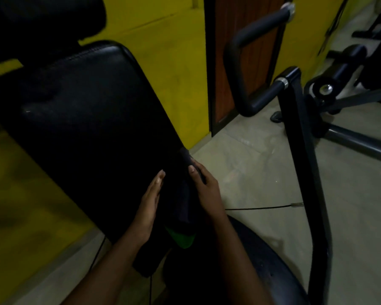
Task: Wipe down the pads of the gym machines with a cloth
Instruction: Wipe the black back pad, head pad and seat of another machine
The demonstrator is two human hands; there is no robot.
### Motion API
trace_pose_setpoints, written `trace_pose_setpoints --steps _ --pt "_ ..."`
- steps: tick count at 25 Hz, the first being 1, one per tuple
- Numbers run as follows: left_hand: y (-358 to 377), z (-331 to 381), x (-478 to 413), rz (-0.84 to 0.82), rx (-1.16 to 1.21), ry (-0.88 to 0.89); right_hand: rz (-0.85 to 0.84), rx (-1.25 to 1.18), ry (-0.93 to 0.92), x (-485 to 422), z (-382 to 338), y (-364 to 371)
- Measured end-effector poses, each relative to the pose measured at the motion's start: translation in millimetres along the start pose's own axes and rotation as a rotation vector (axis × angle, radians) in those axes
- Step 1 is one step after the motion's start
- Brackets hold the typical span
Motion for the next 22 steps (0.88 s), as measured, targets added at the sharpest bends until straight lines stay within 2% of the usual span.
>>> trace_pose_setpoints --steps 3,5,8,10,13,17,20,22 --pt "-6.4 28.5 46.1 -0.028 0.291 -0.211 -0.081 -0.003 0.090 43.3 -39.3 40.4" --pt "-19.9 40.4 71.7 -0.027 0.330 -0.329 -0.160 0.030 0.139 74.6 -50.2 72.7" --pt "-52.2 48.2 93.1 0.059 0.279 -0.368 -0.277 0.047 0.180 118.3 -65.5 110.1" --pt "-70.7 55.2 103.7 0.138 0.464 -0.345 -0.375 0.065 0.197 129.4 -74.4 120.8" --pt "-106.5 56.8 110.5 0.313 0.659 -0.235 -0.448 0.218 0.043 124.5 -93.3 132.2" --pt "-151.8 94.3 108.5 0.640 0.294 -0.024 -0.366 0.456 -0.192 83.7 -114.3 153.9" --pt "-171.9 112.2 87.3 0.864 0.162 0.042 -0.396 0.632 -0.423 37.7 -129.8 180.2" --pt "-184.1 119.3 61.3 0.947 0.103 0.091 -0.345 0.776 -0.610 5.3 -135.0 198.3"
Point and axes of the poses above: each hand's wrist, its own x-axis away from the middle knuckle, its own y-axis out of the palm, z = x × y, the point moved 4 cm from there along -x, towards the middle knuckle, and after that the axes turned 6 degrees about z, right-handed, at the moved point
